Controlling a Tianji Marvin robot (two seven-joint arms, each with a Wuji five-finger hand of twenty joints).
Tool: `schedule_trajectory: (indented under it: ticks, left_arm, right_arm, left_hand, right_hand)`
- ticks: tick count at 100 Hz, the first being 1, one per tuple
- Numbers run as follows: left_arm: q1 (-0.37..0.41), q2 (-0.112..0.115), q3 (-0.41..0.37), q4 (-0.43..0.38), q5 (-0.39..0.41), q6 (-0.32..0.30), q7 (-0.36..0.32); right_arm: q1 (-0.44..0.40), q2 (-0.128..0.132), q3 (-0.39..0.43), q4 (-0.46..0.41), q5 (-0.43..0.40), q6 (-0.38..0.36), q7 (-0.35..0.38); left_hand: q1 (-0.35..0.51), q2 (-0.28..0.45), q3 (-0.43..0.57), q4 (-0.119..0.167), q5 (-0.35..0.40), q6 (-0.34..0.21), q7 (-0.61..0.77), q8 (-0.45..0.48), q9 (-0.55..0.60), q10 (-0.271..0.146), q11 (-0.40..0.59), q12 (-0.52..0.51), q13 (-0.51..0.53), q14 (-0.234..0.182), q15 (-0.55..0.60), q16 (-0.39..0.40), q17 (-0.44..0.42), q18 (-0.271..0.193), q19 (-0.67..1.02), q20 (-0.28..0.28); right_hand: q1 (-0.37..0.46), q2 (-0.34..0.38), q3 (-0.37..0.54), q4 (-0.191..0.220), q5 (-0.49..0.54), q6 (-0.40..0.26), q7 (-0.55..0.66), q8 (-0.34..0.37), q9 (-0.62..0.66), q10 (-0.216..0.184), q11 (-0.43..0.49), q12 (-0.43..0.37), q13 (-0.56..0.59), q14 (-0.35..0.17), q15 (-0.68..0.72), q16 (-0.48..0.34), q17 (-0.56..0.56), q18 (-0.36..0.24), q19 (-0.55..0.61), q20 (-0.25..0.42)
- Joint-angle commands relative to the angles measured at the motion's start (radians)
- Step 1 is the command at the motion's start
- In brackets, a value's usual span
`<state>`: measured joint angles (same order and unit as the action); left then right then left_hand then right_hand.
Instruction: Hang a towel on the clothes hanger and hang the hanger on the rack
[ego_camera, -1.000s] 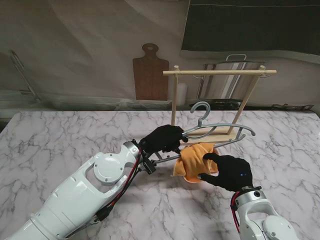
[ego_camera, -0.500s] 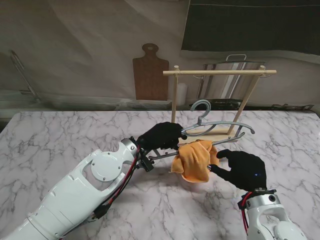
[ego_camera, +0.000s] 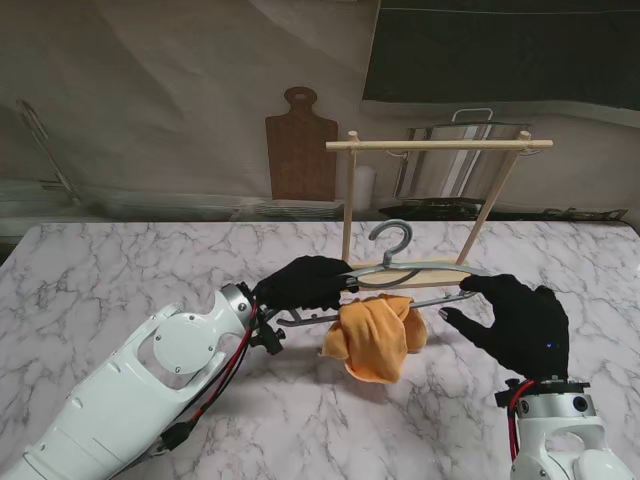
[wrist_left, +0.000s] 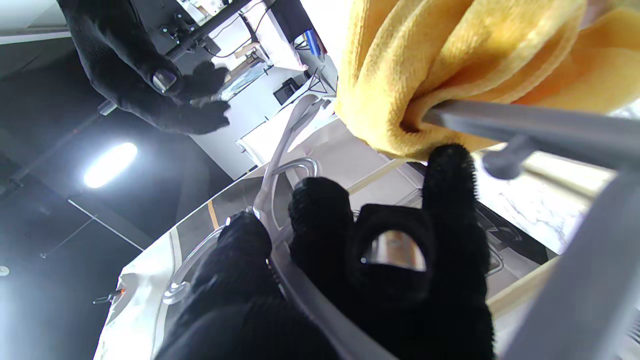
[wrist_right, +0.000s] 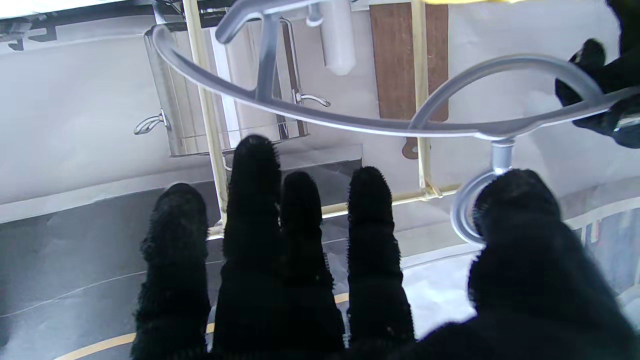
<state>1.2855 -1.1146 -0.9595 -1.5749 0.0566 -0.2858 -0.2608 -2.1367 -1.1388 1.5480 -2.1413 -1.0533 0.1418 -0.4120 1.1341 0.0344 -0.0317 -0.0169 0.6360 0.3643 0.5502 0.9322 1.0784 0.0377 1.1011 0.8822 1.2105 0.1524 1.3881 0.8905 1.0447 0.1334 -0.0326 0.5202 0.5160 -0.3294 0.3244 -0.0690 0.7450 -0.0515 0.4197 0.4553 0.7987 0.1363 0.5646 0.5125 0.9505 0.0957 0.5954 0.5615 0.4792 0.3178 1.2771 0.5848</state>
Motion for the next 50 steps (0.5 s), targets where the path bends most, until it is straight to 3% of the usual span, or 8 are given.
schedule_trajectory:
  ticks: [1, 18, 26, 34, 50]
  left_arm:
    - [0.016, 0.015, -0.009, -0.019, 0.007, -0.018, -0.025]
    - [0.037, 0.025, -0.022, -0.039, 0.018, -0.048, -0.039]
    - [0.037, 0.026, -0.018, -0.042, 0.019, -0.056, -0.039]
    - [0.035, 0.024, -0.011, -0.043, 0.017, -0.061, -0.034]
    - [0.023, 0.020, 0.007, -0.044, 0.014, -0.070, -0.025]
  right_arm:
    - [0.010, -0.001, 0.006, 0.012, -0.005, -0.022, -0.009]
    - [0.047, 0.007, 0.012, 0.025, 0.001, -0.087, 0.030]
    - [0.071, 0.011, 0.007, 0.031, 0.006, -0.106, 0.061]
    - [0.093, 0.017, 0.002, 0.034, 0.006, -0.120, 0.105]
    - [0.150, 0.029, -0.021, 0.052, 0.032, -0.121, 0.218]
  left_hand:
    - [0.065, 0.022, 0.020, 0.046, 0.025, -0.091, 0.023, 0.014, 0.017, -0.076, 0.026, 0.005, 0.027, 0.064, 0.033, -0.006, 0.045, -0.089, 2.097, 0.013]
    - [0.064, 0.021, 0.021, 0.046, 0.028, -0.091, 0.024, 0.014, 0.019, -0.077, 0.025, 0.005, 0.029, 0.063, 0.032, -0.007, 0.045, -0.093, 2.094, 0.012]
    - [0.064, 0.021, 0.021, 0.047, 0.028, -0.092, 0.024, 0.015, 0.020, -0.078, 0.025, 0.005, 0.029, 0.062, 0.032, -0.007, 0.045, -0.093, 2.094, 0.012]
    - [0.063, 0.021, 0.021, 0.047, 0.028, -0.092, 0.025, 0.015, 0.020, -0.078, 0.025, 0.005, 0.031, 0.059, 0.032, -0.007, 0.045, -0.094, 2.094, 0.011]
    - [0.062, 0.021, 0.021, 0.047, 0.028, -0.092, 0.026, 0.015, 0.020, -0.078, 0.025, 0.006, 0.031, 0.059, 0.031, -0.007, 0.045, -0.095, 2.094, 0.011]
  right_hand:
    - [0.007, 0.003, 0.006, 0.015, -0.073, 0.018, -0.049, 0.016, -0.098, -0.006, -0.070, -0.042, -0.110, 0.028, -0.143, -0.056, -0.086, 0.033, -0.094, -0.013]
    - [-0.059, -0.080, 0.084, 0.002, -0.270, 0.043, -0.174, -0.023, -0.270, -0.045, -0.208, -0.194, -0.318, 0.019, -0.414, -0.210, -0.244, 0.027, -0.328, -0.067]
    - [-0.097, -0.118, 0.116, -0.006, -0.308, 0.076, -0.204, -0.042, -0.365, -0.029, -0.254, -0.249, -0.385, 0.017, -0.469, -0.253, -0.281, 0.019, -0.388, -0.086]
    - [-0.138, -0.147, 0.159, -0.017, -0.347, 0.102, -0.225, -0.052, -0.406, -0.005, -0.243, -0.273, -0.411, 0.021, -0.481, -0.275, -0.303, 0.022, -0.426, -0.097]
    - [-0.199, -0.163, 0.186, -0.028, -0.429, 0.150, -0.265, -0.056, -0.430, -0.001, -0.222, -0.265, -0.428, 0.019, -0.489, -0.286, -0.317, 0.011, -0.475, -0.116]
